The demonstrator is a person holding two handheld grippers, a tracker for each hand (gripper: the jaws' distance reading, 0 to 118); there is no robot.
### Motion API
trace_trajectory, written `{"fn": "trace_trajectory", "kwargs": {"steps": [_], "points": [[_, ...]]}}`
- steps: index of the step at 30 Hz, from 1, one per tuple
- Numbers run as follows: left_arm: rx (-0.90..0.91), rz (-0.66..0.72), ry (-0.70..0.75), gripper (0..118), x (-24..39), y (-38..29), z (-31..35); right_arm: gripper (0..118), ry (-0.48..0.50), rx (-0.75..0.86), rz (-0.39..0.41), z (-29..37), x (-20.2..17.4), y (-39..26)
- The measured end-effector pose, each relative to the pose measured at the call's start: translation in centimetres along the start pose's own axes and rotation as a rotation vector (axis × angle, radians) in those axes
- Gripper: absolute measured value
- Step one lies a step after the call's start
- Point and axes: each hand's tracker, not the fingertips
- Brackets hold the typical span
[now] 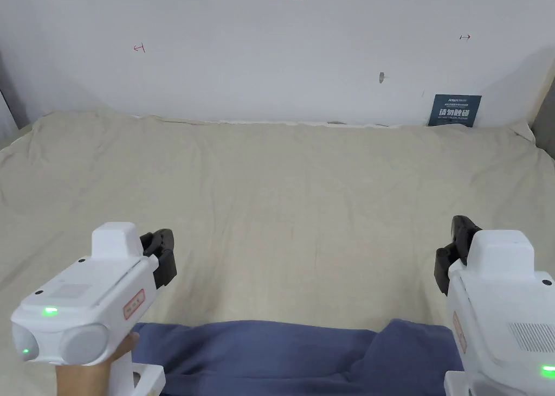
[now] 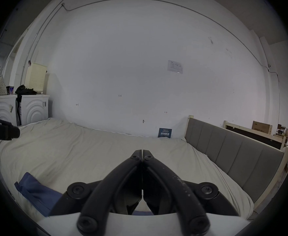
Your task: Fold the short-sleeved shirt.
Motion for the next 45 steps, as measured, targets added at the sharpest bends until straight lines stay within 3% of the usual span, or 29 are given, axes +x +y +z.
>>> {"fn": "trace_trajectory", "kwargs": {"steps": [8, 13, 15, 17, 18, 19, 24, 28, 31, 34, 37, 41, 45], "points": [[-0.415, 0.383, -0.129, 2, -9.4, -4.5, -3.2, 2, 0.015, -0.062, 0.024, -1.5, -0.9, -1.1], [-0.56, 0.458, -0.144, 7, -12.4, -7.9, -3.7, 2, 0.023, -0.114, 0.027, -2.6, -1.6, -2.1], [-0.594, 0.466, -0.148, 35, -12.3, -8.7, -3.6, 2, 0.028, -0.139, 0.033, -3.1, -1.9, -2.6], [-0.638, 0.52, -0.156, 88, -13.5, -9.8, -4.2, 2, 0.033, -0.156, 0.035, -3.4, -2.3, -2.9], [-0.653, 0.546, -0.168, 103, -14.1, -10.1, -4.6, 2, 0.035, -0.164, 0.038, -3.6, -2.4, -3.1], [-0.652, 0.56, -0.174, 109, -13.8, -10.3, -4.5, 2, 0.036, -0.172, 0.043, -3.7, -2.5, -3.2], [-0.657, 0.624, -0.189, 104, -13.2, -10.7, -4.9, 2, 0.048, -0.214, 0.056, -4.7, -3.2, -4.1], [-0.677, 0.627, -0.187, 59, -15.4, -12.8, -6.7, 2, 0.051, -0.233, 0.068, -5.2, -3.5, -4.5], [-0.67, 0.567, -0.181, 44, -15.4, -13.3, -7.1, 2, 0.054, -0.247, 0.068, -5.4, -3.4, -4.7], [-0.678, 0.545, -0.176, 14, -15.2, -13.4, -7.6, 2, 0.051, -0.255, 0.068, -5.4, -3.2, -4.8], [-0.675, 0.521, -0.173, 10, -15.0, -13.6, -7.8, 2, 0.049, -0.263, 0.061, -5.4, -2.8, -4.9], [-0.639, 0.384, -0.15, 9, -13.5, -12.0, -6.6, 2, 0.045, -0.259, 0.056, -5.2, -2.3, -4.6], [-0.597, 0.365, -0.148, 8, -13.8, -9.6, -5.1, 2, 0.044, -0.245, 0.049, -4.9, -1.7, -4.1]]}}
